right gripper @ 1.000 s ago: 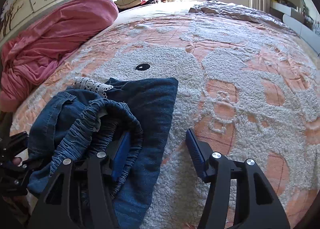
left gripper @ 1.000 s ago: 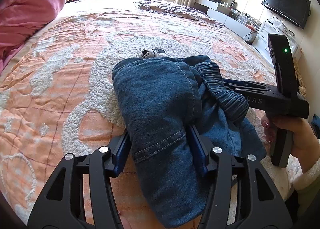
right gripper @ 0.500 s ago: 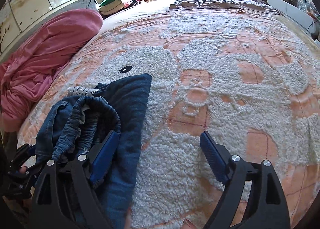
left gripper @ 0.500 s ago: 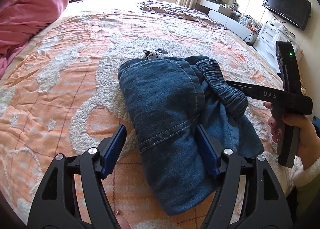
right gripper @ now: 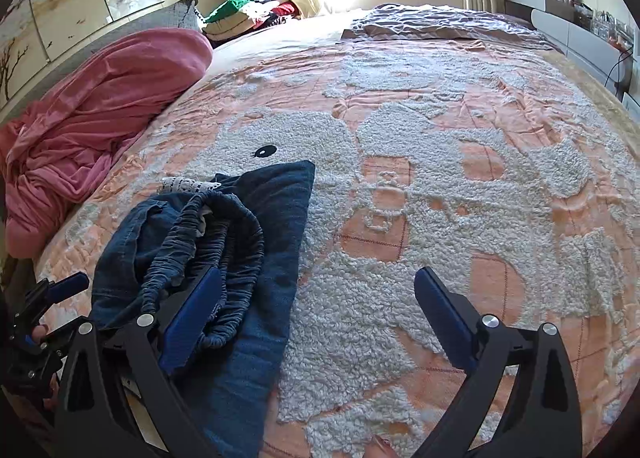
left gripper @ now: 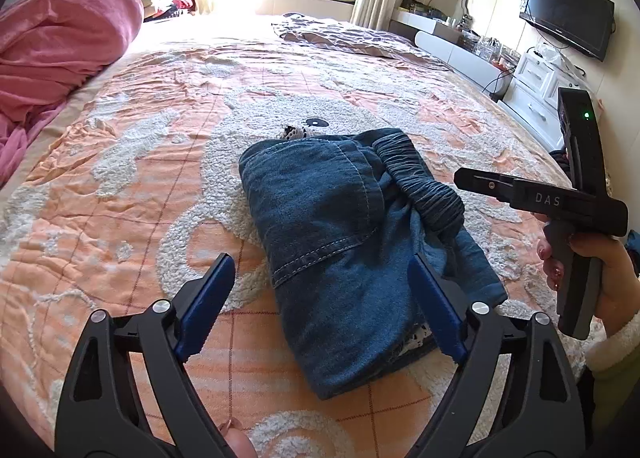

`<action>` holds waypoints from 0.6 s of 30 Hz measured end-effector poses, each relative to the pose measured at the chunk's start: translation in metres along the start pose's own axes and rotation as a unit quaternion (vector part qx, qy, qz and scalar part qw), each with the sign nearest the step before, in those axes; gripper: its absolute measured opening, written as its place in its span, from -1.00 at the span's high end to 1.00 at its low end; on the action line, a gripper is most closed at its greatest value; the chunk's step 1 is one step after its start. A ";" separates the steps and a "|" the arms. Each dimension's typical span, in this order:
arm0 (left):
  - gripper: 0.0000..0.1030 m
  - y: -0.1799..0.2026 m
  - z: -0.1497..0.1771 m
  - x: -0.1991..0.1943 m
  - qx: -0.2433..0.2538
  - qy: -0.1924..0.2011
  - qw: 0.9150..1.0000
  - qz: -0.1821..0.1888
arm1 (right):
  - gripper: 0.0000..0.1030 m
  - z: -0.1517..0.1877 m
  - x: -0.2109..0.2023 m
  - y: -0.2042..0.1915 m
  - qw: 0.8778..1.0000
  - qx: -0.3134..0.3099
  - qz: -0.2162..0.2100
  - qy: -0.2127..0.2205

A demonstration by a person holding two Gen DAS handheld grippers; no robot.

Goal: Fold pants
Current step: 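Open both grippers and withdraw them from the folded pants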

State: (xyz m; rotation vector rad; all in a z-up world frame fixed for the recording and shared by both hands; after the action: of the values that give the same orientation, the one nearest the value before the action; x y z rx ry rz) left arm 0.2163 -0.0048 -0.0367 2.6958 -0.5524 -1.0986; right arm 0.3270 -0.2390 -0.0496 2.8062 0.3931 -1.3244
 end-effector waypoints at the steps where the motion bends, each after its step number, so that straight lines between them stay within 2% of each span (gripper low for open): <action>1: -0.61 0.001 0.000 -0.001 0.002 0.002 1.000 0.001 | -0.90 0.000 -0.002 0.000 1.000 -0.001 0.001 0.002; 8: -0.80 0.005 0.000 -0.011 0.002 0.012 1.000 0.001 | -0.90 0.005 -0.022 -0.006 1.000 -0.007 0.004 0.024; 18: -0.81 0.006 0.010 -0.031 -0.008 0.026 1.000 -0.011 | -0.91 0.015 -0.057 -0.019 0.998 -0.026 0.008 0.057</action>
State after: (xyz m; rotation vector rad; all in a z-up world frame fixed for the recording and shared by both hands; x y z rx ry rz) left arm 0.1867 0.0018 -0.0222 2.7148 -0.5032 -1.0306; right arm 0.2769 -0.2347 -0.0142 2.8451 0.4001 -1.1367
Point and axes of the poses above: each gripper's, at about its wrist camera, not at the fingertips, and x roughly the way its jaws point, y to its right, z to its underside, the point moved 3 cm from there along x, roughly the way its jaws point, and after that the axes turned 11 degrees about z, right-handed, at the moved point
